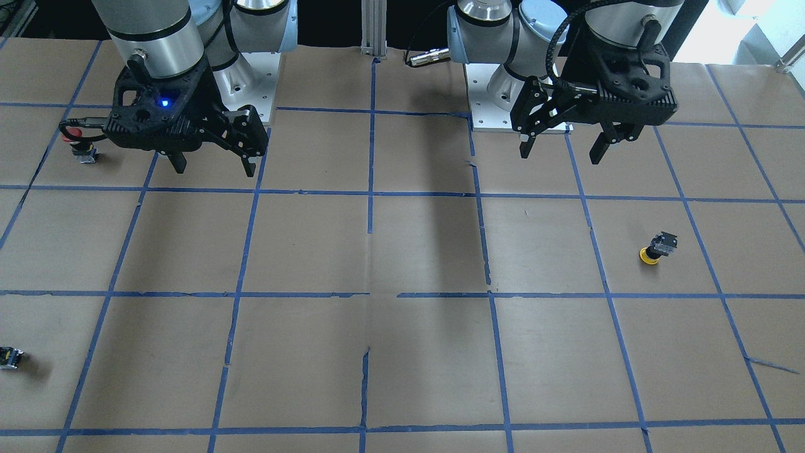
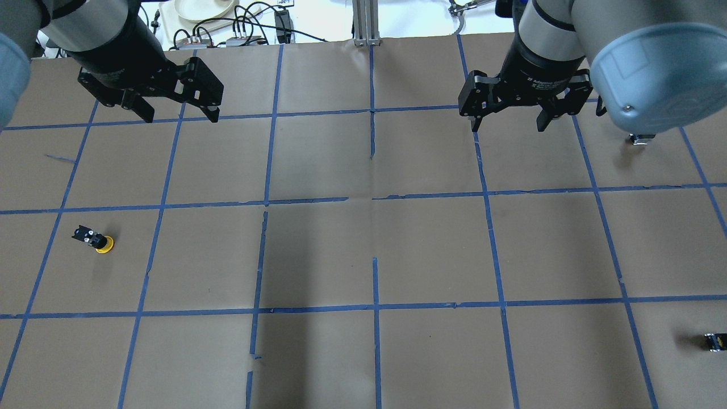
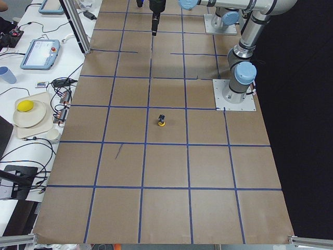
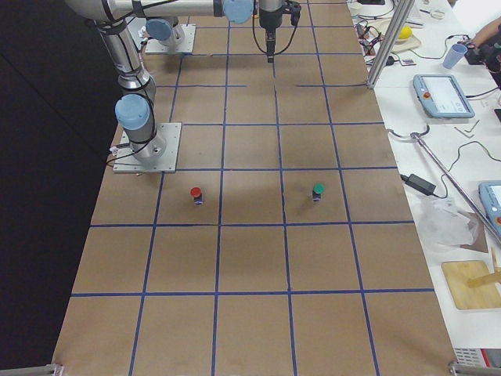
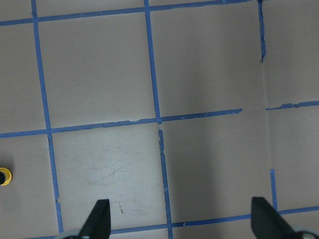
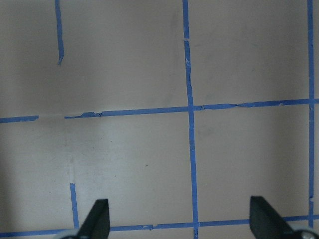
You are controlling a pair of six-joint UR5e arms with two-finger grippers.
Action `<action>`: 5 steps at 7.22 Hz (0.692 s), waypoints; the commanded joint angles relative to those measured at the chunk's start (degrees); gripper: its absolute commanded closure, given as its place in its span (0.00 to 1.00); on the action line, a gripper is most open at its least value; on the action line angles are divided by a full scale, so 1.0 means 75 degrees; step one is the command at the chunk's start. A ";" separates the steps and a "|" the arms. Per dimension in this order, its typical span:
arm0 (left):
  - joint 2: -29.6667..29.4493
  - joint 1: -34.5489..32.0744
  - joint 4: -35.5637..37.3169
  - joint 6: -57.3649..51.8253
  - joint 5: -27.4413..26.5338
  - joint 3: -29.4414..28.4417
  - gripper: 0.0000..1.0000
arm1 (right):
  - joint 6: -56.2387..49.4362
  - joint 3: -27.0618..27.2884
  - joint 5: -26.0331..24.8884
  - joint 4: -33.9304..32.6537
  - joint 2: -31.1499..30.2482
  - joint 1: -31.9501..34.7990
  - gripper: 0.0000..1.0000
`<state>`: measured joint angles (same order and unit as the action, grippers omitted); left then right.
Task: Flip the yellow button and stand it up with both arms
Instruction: 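Move the left gripper down over the yellow button lying on its side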
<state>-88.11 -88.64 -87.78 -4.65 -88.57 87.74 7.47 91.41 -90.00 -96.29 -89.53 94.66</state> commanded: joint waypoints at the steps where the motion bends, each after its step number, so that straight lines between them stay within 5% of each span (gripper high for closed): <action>1: -0.0006 0.0413 -0.0363 0.0092 0.0032 0.0067 0.00 | 0.0001 0.0000 0.0000 0.0007 -0.0004 0.0000 0.00; 5: -0.0450 0.2647 -0.0405 -0.2105 -0.0574 0.1270 0.00 | 0.0001 0.0000 0.0000 -0.0005 -0.0004 0.0000 0.00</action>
<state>-89.84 -74.75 -92.71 -14.89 -90.47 93.24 7.47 91.41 -90.00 -96.32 -89.53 94.65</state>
